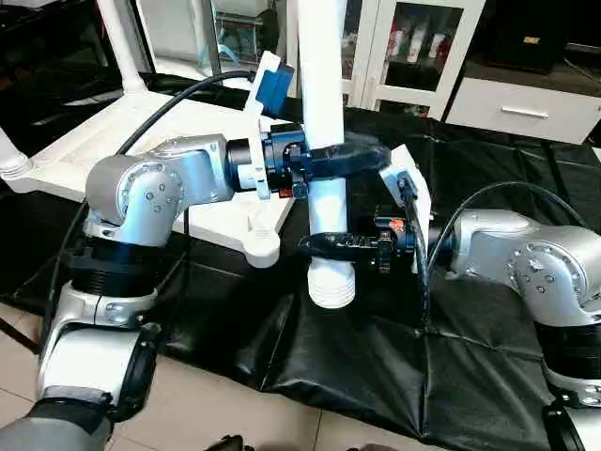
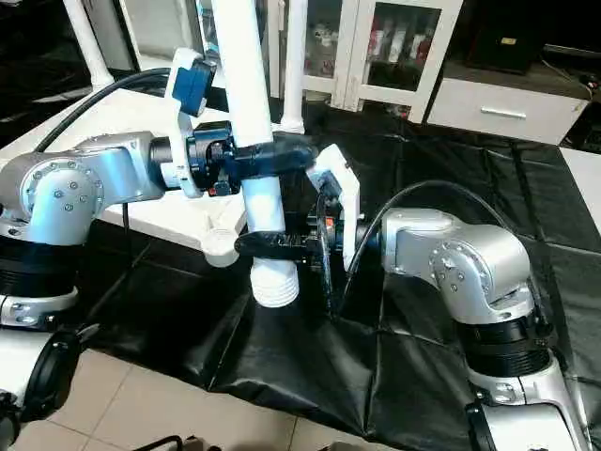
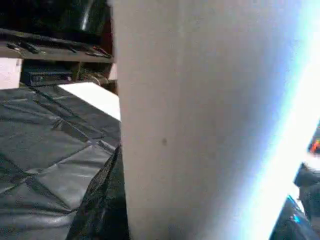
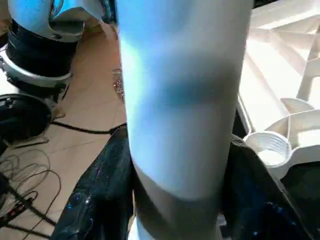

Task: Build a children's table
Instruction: Pick table leg

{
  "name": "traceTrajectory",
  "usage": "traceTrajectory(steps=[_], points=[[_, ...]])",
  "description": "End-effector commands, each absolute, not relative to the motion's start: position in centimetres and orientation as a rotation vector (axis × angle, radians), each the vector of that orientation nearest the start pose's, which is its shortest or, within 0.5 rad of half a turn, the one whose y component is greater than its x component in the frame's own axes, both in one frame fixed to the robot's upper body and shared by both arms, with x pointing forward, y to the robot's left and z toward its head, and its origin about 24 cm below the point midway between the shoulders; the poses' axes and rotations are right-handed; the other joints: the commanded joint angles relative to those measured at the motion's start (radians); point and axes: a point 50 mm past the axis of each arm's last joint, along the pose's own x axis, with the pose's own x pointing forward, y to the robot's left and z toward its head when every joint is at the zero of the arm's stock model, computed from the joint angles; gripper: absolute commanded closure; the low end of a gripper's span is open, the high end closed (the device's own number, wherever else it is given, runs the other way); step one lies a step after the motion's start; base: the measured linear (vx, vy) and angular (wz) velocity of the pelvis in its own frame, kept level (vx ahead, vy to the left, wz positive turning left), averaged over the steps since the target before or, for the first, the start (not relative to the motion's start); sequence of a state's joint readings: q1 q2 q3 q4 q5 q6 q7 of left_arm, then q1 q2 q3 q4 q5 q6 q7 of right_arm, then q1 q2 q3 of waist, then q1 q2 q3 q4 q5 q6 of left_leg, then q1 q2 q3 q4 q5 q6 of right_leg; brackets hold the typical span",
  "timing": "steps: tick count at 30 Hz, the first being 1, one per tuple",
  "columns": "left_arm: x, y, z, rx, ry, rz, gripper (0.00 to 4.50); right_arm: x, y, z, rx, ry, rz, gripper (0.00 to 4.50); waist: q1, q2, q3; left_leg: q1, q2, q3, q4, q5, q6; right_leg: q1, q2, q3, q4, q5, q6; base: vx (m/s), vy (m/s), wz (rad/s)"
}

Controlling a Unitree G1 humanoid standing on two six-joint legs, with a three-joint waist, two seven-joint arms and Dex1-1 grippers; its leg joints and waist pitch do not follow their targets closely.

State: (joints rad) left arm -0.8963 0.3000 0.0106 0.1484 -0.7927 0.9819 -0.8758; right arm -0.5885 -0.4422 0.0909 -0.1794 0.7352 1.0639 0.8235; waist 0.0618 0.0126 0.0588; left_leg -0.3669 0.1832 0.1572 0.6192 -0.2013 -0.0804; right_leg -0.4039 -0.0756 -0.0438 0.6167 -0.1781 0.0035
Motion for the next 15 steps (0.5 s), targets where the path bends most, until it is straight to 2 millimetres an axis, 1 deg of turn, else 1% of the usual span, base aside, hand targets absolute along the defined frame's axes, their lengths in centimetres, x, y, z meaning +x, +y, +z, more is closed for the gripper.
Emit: traceTrajectory(steps=[1,2,3,5,6,8,9,10,11,12,13,14,15], points=[[32.3,8.5,23.9,-0.386,0.129,-1.406,1.97,28.2,-10.8,16.5,0.176,0.392,1.281,2.60,0.003,0.002,-0.076,0.005,0.021,0.002,-0.071,-0.103,-0.010,0.067,-0.045,0.034,-0.056,-0.096,-0.264,0.000,0.000,0.00],[32.3,8.6,24.0,-0.403,0.120,-1.404,1.85,28.2,-10.8,16.5,0.176,0.390,1.279,2.60,0.004,0.001,-0.076,0.005,0.021,0.002,-0.071,-0.101,-0.008,0.067,-0.045,0.034,-0.056,-0.092,-0.265,0.000,0.000,0.00],[32.3,8.6,24.1,-0.411,0.114,-1.406,1.73,28.2,-10.8,16.5,0.176,0.389,1.276,2.61,0.003,0.002,-0.075,0.004,0.021,0.002,-0.071,-0.100,-0.008,0.067,-0.045,0.034,-0.055,-0.090,-0.267,0.000,0.000,0.00],[32.4,8.7,24.3,-0.426,0.107,-1.403,1.64,28.3,-10.8,16.5,0.174,0.388,1.271,2.61,0.003,0.002,-0.076,0.004,0.022,0.002,-0.071,-0.091,-0.004,0.067,-0.045,0.034,-0.054,-0.075,-0.269,0.000,0.000,0.00],[32.4,8.8,24.3,-0.435,0.103,-1.401,1.61,28.3,-10.8,16.4,0.172,0.388,1.267,2.62,0.003,0.001,-0.075,0.004,0.022,0.002,-0.071,-0.092,-0.003,0.067,-0.045,0.034,-0.054,-0.077,-0.269,0.000,0.000,0.00],[32.6,8.9,24.5,-0.439,0.083,-1.383,1.40,28.5,-10.9,16.3,0.164,0.381,1.249,2.62,0.003,0.002,-0.075,0.004,0.022,0.002,-0.071,-0.100,-0.002,0.066,-0.045,0.034,-0.056,-0.092,-0.266,0.000,0.000,0.00],[32.9,9.0,24.7,-0.436,0.052,-1.345,1.29,28.7,-10.9,16.3,0.160,0.370,1.228,2.62,0.003,0.002,-0.075,0.004,0.022,0.002,-0.071,-0.101,-0.003,0.067,-0.045,0.034,-0.056,-0.095,-0.265,0.000,0.000,0.00],[33.1,9.1,24.9,-0.435,0.032,-1.317,1.29,28.9,-11.0,16.3,0.158,0.362,1.214,2.62,0.002,0.001,-0.074,0.003,0.022,0.002,-0.072,-0.108,-0.007,0.067,-0.046,0.034,-0.060,-0.107,-0.263,0.000,0.000,0.00],[33.6,9.3,25.1,-0.458,-0.006,-1.259,1.18,29.2,-11.0,16.3,0.157,0.344,1.188,2.62,0.003,0.003,-0.074,0.004,0.023,0.002,-0.072,-0.110,-0.010,0.067,-0.047,0.034,-0.059,-0.111,-0.261,0.000,0.000,0.00],[33.8,9.4,25.2,-0.467,-0.018,-1.241,1.08,29.3,-11.0,16.4,0.157,0.339,1.180,2.62,0.002,0.001,-0.074,0.003,0.022,0.002,-0.071,-0.109,-0.010,0.066,-0.046,0.034,-0.060,-0.110,-0.260,0.000,0.000,0.00],[34.3,10.0,25.6,-0.517,-0.072,-1.174,1.02,29.8,-11.2,16.5,0.153,0.307,1.130,2.62,0.002,0.001,-0.076,0.003,0.021,0.002,-0.070,-0.108,-0.011,0.068,-0.046,0.034,-0.060,-0.107,-0.258,0.000,0.000,0.00],[34.4,10.3,26.0,-0.553,-0.115,-1.157,0.99,30.1,-11.3,16.5,0.153,0.294,1.097,2.62,0.002,0.000,-0.076,0.003,0.021,0.002,-0.070,-0.107,-0.013,0.067,-0.048,0.033,-0.060,-0.100,-0.262,0.000,0.000,0.00],[34.2,10.6,26.4,-0.596,-0.154,-1.158,0.99,30.4,-11.4,16.5,0.153,0.284,1.069,2.63,0.002,0.008,-0.075,0.003,0.021,0.000,-0.071,-0.108,-0.015,0.067,-0.048,0.033,-0.059,-0.100,-0.263,0.000,0.000,0.00]])
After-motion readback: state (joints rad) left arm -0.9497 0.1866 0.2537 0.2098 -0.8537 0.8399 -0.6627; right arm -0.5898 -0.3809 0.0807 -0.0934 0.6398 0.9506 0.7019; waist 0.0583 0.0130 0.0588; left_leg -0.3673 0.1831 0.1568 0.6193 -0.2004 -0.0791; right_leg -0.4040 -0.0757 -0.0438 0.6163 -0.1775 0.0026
